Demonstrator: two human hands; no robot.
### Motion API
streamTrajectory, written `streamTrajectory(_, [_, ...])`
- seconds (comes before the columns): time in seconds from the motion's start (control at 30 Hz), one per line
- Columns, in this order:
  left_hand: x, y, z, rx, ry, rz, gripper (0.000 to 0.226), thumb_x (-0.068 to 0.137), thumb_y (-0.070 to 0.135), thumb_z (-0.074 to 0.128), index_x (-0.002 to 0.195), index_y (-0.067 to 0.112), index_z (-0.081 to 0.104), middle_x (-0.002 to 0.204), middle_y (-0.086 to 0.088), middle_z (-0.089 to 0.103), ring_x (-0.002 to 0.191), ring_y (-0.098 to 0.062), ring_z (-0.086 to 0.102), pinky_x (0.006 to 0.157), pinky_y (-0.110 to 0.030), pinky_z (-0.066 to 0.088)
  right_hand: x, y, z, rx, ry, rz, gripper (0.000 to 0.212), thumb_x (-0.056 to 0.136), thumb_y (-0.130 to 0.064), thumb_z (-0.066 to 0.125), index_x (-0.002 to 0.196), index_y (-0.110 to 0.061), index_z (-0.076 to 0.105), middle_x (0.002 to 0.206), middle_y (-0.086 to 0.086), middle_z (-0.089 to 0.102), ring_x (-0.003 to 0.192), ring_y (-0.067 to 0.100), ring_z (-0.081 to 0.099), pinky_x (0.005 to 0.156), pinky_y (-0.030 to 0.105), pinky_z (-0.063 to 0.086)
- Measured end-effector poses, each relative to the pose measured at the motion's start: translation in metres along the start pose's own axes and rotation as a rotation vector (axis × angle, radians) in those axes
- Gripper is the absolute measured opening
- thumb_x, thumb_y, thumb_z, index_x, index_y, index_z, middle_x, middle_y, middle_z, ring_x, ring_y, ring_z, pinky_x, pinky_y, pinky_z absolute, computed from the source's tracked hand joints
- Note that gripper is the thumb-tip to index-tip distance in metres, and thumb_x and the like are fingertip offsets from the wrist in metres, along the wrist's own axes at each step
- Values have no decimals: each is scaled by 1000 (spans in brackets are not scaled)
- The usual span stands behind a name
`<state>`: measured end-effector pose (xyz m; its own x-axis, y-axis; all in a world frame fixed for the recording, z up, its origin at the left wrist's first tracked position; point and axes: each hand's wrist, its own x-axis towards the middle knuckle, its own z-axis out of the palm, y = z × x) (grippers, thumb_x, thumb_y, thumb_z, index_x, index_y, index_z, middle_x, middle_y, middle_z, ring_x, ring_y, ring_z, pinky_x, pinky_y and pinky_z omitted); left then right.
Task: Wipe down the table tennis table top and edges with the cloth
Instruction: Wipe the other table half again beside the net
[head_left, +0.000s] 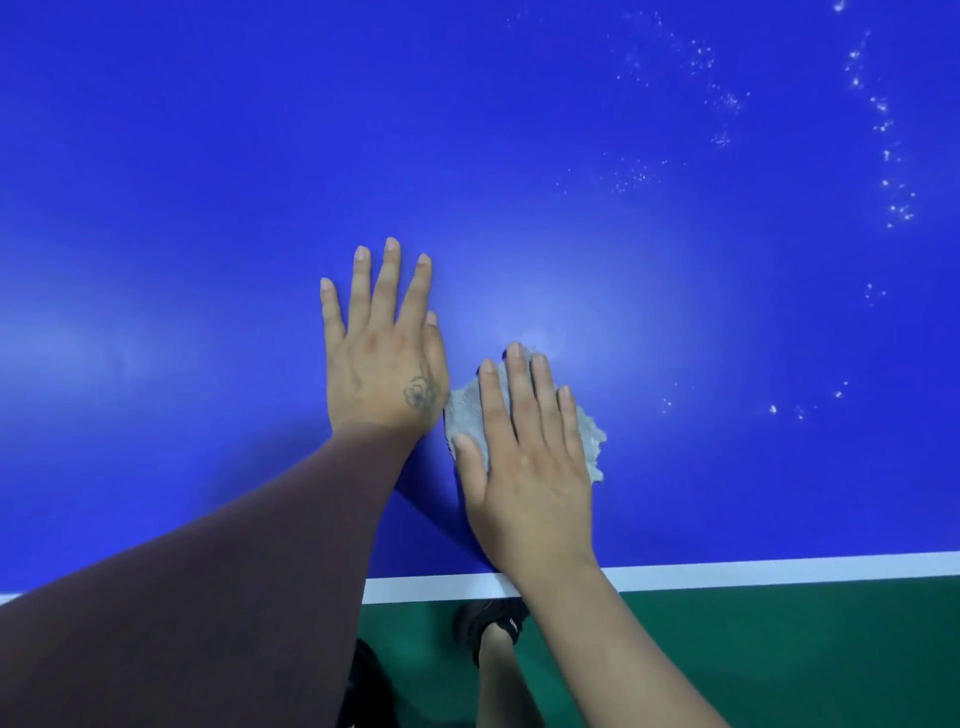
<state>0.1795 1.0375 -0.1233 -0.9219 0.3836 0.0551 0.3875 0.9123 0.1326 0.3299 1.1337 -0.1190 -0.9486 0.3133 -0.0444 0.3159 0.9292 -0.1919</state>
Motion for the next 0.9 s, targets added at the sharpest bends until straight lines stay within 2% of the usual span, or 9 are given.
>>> streamTrajectory(0.2, [1, 1, 0, 62, -20, -63, 61, 112, 37, 25, 170, 19, 23, 178, -7, 14, 165, -33, 6, 129, -64, 11, 11, 39, -13, -16, -11, 43, 61, 113, -40, 32, 171, -20, 24, 180, 4, 10, 167, 24, 5, 134, 52, 16])
streamTrajectory(0.37, [2, 1, 0, 54, -38, -49, 61, 110, 37, 27, 169, 18, 27, 177, -7, 19, 165, -34, 10, 129, -64, 13, 80, 53, -15, -52, 46, 248, 65, 113, -45, 24, 172, -17, 19, 180, 7, 6, 167, 26, 1, 134, 52, 9])
streamTrajectory(0.43, [2, 1, -2, 39, -38, -56, 61, 109, 36, 29, 168, 18, 29, 177, -8, 21, 165, -35, 11, 129, -64, 13, 114, 44, -13, -32, 65, 271, 66, 113, -46, 24, 172, -17, 18, 180, 8, 5, 167, 27, 0, 134, 52, 8])
streamTrajectory(0.57, [3, 0, -2, 42, -57, -61, 63, 108, 37, 30, 168, 18, 30, 177, -8, 20, 165, -35, 11, 129, -64, 13, 164, 8, -6, -20, 57, 179, 67, 112, -48, 22, 172, -20, 17, 181, 8, 3, 167, 27, -1, 134, 52, 5])
streamTrajectory(0.7, [4, -1, -2, 42, -83, -56, 63, 107, 35, 28, 167, 17, 31, 177, -8, 19, 165, -35, 10, 128, -65, 14, 161, -25, -3, 17, 8, 52, 64, 113, -47, 24, 172, -23, 18, 181, 6, 2, 167, 25, -4, 134, 51, 5])
streamTrajectory(0.8, [3, -1, -2, 44, -91, -66, 63, 107, 34, 23, 167, 15, 32, 177, -8, 20, 165, -34, 10, 129, -64, 15, 139, -20, -3, 30, -20, -43, 61, 115, -45, 23, 171, -24, 21, 181, 6, 5, 167, 24, -2, 134, 50, 8])
streamTrajectory(0.9, [3, -1, -2, 28, -80, -58, 65, 103, 31, 28, 167, 17, 32, 177, -8, 20, 165, -34, 11, 129, -65, 15, 115, 0, -7, -1, -44, -104, 61, 115, -46, 26, 171, -24, 22, 180, 5, 8, 167, 23, 0, 135, 50, 10])
